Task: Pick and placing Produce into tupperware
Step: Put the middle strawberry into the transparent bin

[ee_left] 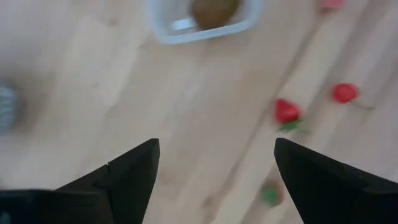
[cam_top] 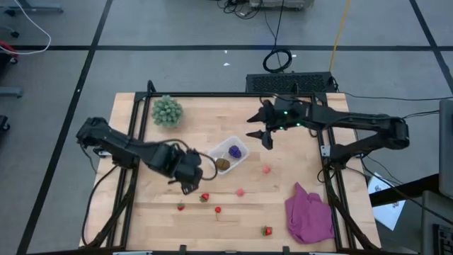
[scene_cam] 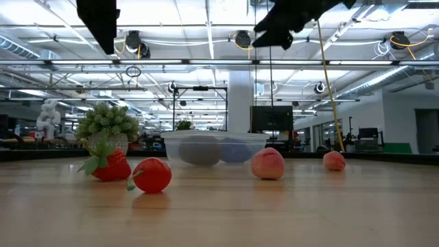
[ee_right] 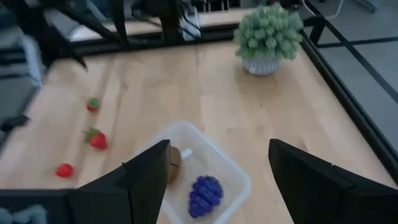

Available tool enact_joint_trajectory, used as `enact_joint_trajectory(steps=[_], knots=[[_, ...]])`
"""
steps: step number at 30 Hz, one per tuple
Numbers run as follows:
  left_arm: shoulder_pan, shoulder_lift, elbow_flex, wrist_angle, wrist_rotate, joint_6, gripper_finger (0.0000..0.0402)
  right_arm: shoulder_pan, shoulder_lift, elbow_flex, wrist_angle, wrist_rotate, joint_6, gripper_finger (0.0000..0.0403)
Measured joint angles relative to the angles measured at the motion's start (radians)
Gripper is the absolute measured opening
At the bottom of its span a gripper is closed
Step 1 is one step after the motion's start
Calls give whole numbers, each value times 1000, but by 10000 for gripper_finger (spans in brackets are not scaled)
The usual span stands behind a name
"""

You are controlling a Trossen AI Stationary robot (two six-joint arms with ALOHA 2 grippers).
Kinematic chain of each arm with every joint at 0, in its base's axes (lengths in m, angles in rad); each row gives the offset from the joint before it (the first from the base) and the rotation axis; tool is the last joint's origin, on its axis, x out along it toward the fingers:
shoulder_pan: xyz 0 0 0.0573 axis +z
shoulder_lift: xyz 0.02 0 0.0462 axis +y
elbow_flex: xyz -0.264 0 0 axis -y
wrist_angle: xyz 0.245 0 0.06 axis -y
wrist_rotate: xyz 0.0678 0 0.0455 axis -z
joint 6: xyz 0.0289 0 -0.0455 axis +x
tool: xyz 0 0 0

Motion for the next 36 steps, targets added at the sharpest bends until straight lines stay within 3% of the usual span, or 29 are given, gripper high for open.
enact_joint_trajectory(steps=[7,11,23,30,36], knots=[[-40,0,-177,378,83,-12,319,44,-46,0,-14,0,51,263],[-39,0,-272,509,140,-29,319,64,-46,0,-15,-1,59,263],[-44,17,-403,675,148,-124,319,68,-46,0,-13,-1,59,263],[-46,102,-406,723,158,-91,319,68,-46,0,-12,-1,61,263],[-34,186,-406,773,234,-90,319,68,-46,0,-12,-1,73,263]])
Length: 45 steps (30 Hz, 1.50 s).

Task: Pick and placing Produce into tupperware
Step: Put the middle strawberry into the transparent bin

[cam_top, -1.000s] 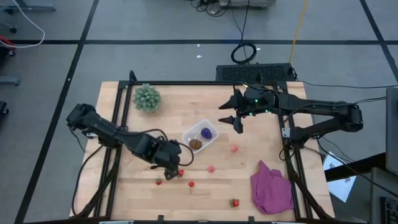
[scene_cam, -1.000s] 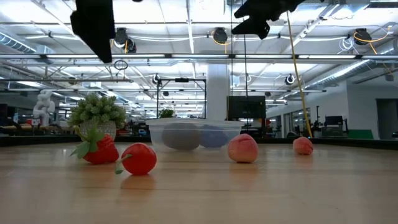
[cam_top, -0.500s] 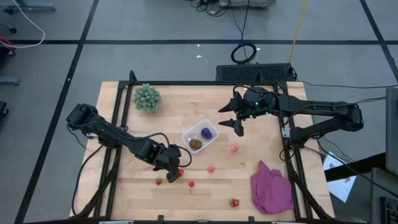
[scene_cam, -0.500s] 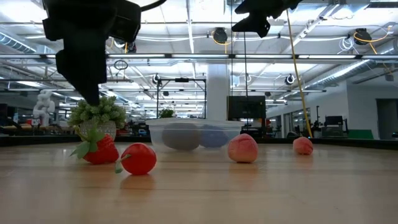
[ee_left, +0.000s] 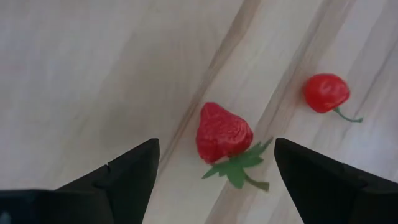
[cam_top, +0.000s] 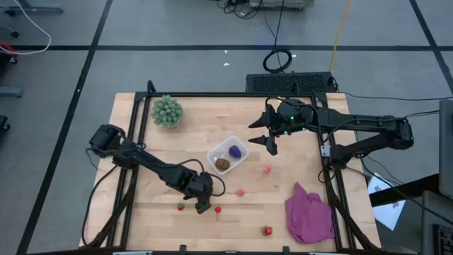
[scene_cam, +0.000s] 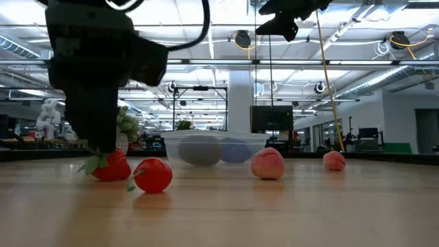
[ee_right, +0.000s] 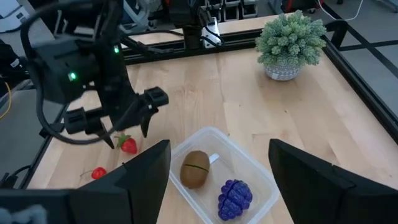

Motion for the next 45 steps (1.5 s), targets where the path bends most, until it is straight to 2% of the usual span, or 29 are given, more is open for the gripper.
enact_joint_trajectory(steps=[6,25,45], knots=[[1,44,3,24,6,3,319,0,0,0,1,0,0,263],[4,43,1,36,-13,3,315,0,0,0,3,0,0,263],[14,46,0,50,-12,30,140,0,0,0,3,0,0,263]])
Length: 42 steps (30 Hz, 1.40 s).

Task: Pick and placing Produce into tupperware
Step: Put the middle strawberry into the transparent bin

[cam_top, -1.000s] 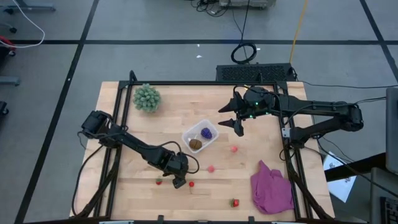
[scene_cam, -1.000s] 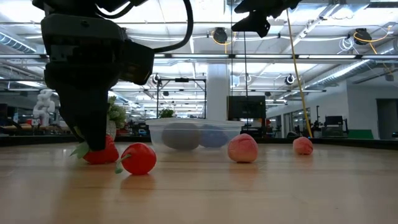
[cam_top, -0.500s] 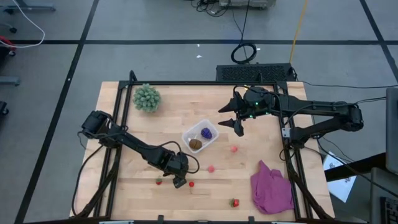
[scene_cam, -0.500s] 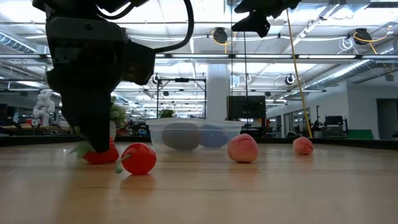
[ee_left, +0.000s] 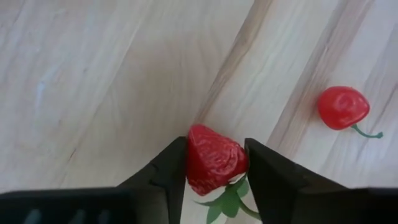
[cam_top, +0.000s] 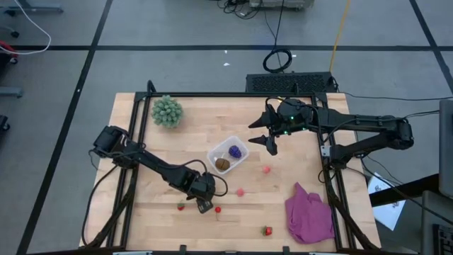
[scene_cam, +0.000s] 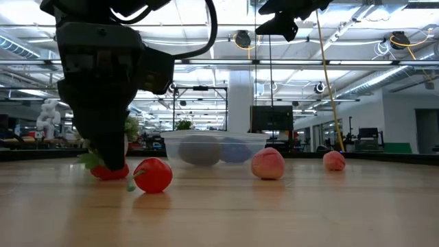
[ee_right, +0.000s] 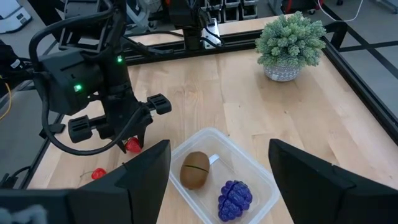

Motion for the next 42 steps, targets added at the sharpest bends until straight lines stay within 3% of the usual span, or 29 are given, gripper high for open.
enact_joint_trajectory(steps=[11,17,22,26,32,42], knots=[[26,-8,2,-3,34,31,151,0,0,0,0,0,0,263],[34,-16,66,-69,32,83,137,0,0,0,3,0,0,263],[55,-16,166,-215,23,151,145,0,0,0,3,0,0,263],[79,-16,260,-374,-51,223,157,0,0,0,3,0,0,263],[161,-17,376,-466,-178,414,160,0,0,0,3,0,0,263],[368,-14,395,-398,-210,676,161,-26,0,0,3,9,-79,263]])
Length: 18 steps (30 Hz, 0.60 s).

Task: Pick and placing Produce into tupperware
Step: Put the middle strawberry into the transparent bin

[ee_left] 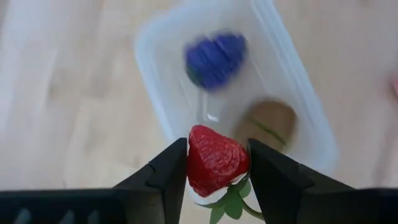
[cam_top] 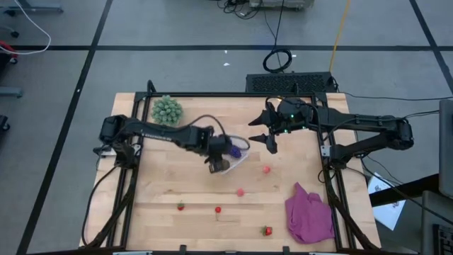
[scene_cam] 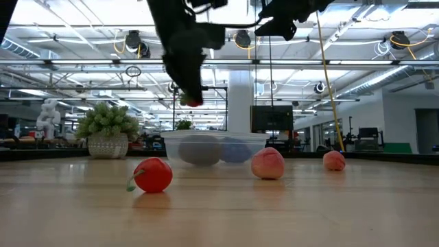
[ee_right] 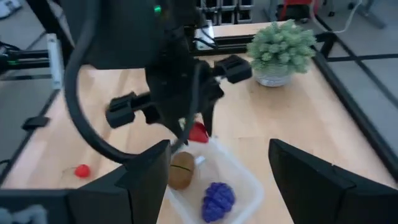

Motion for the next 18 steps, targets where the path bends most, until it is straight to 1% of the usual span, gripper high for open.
enact_joint_trajectory(steps=[4,7,10,15,18], knots=[[67,2,-35,131,63,72,161,-29,0,0,0,68,-36,263],[100,2,-68,193,124,84,161,-54,0,0,0,74,-57,263],[117,2,-107,246,142,83,161,-78,0,0,-1,74,-62,263],[124,10,-180,361,203,82,161,-115,0,0,1,74,-87,263],[125,30,-192,371,217,82,161,-131,0,0,8,74,-87,263]])
